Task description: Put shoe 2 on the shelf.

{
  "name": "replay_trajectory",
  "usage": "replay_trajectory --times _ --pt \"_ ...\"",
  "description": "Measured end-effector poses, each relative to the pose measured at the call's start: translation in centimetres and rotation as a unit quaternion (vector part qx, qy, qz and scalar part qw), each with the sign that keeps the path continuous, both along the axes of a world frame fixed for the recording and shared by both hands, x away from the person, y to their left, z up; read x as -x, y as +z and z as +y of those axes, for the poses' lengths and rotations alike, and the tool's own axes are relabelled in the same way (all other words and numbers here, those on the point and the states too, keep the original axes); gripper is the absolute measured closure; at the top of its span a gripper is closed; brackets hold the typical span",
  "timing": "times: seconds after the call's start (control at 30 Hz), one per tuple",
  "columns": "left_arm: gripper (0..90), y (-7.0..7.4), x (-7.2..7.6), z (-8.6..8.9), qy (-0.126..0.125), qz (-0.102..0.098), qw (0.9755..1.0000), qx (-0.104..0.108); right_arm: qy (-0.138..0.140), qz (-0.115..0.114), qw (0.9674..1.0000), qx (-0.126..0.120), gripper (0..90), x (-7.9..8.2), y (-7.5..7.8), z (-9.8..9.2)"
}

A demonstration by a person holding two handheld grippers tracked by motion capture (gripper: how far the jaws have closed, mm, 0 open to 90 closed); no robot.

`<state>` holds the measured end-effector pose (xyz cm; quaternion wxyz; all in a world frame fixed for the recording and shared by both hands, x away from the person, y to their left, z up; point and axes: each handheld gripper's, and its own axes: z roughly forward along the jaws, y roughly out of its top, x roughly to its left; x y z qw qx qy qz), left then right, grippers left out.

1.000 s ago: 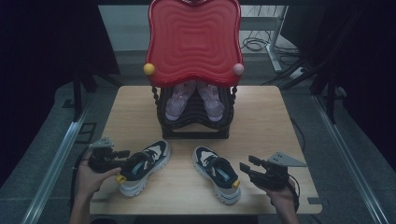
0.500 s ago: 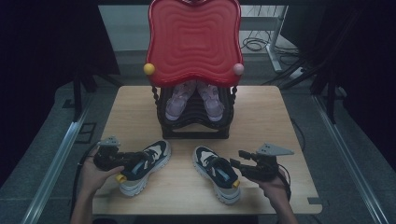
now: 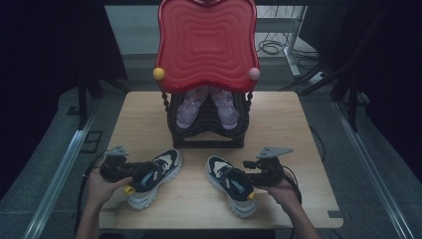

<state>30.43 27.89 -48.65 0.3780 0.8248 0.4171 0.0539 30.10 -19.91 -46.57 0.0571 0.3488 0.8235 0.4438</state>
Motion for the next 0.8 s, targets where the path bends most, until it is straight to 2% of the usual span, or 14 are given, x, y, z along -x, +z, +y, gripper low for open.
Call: replay_trajectory --times 0.07,0.27,0.5,0.63,0.8 --pt "69.9 0.0 0.0 0.0 0.0 0.0 1.0 0.0 0.003 0.004 1.0 0.003 47.3 -0.1 -0.1 0.2" --pt "70.0 0.0 0.0 0.0 0.003 0.001 1.0 0.002 0.017 0.026 0.9989 0.035 49.0 -0.6 -0.7 1.1" --pt "69.9 0.0 0.1 0.1 0.005 0.003 1.0 0.005 0.013 0.048 0.9967 0.065 54.7 -1.2 -1.5 1.3" --pt "70.0 -0.1 0.1 0.1 0.008 0.003 0.9999 0.007 0.012 0.047 0.9969 0.061 61.8 -1.2 -1.5 1.4" --pt "70.3 -0.1 0.2 0.1 0.013 0.002 0.9999 0.009 0.007 0.034 0.9972 0.066 67.4 -0.9 -1.4 1.5"
